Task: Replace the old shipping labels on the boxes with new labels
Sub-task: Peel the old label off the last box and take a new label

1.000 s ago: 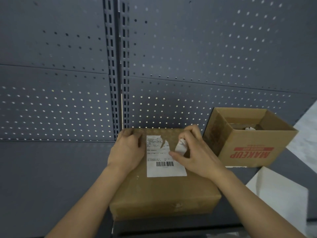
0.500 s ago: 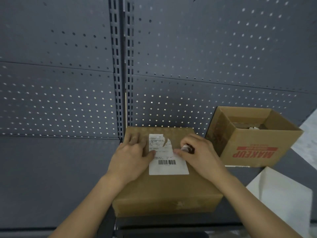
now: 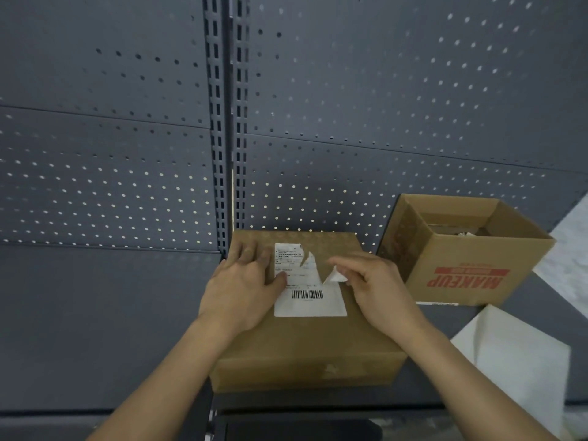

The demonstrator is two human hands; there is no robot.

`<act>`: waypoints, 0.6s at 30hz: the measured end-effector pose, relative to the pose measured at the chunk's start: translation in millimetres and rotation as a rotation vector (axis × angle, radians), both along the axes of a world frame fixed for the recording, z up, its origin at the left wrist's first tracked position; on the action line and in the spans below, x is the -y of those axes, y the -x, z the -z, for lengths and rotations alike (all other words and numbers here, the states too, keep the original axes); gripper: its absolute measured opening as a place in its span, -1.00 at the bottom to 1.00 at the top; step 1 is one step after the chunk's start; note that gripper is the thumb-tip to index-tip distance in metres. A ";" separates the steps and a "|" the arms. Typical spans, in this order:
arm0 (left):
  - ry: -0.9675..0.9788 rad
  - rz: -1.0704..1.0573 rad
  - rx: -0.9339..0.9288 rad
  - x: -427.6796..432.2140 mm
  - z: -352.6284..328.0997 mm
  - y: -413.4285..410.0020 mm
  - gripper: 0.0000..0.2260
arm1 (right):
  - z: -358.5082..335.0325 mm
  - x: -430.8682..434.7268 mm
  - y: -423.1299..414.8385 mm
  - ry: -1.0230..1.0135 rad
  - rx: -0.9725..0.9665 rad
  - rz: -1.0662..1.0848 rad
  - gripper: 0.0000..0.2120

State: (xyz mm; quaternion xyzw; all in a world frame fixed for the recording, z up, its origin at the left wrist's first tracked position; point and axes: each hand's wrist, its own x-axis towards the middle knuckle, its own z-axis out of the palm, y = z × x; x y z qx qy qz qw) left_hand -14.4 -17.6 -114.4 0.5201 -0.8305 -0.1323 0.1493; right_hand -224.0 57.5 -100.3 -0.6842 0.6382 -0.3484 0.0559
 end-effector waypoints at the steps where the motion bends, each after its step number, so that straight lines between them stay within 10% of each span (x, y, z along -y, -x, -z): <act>1: 0.002 0.001 -0.001 0.2 0.7 0.1 -0.44 | 0.0 0.8 -0.7 -0.039 -0.033 -0.011 -0.69; 6: -0.010 -0.004 -0.010 1.0 1.5 -1.1 -0.46 | -1.0 3.6 -6.7 -0.255 -0.138 -0.088 -0.57; 18: -0.032 -0.020 -0.009 -0.1 1.6 -0.9 -0.51 | 2.6 -12.0 -11.4 0.028 -0.154 -0.066 -0.70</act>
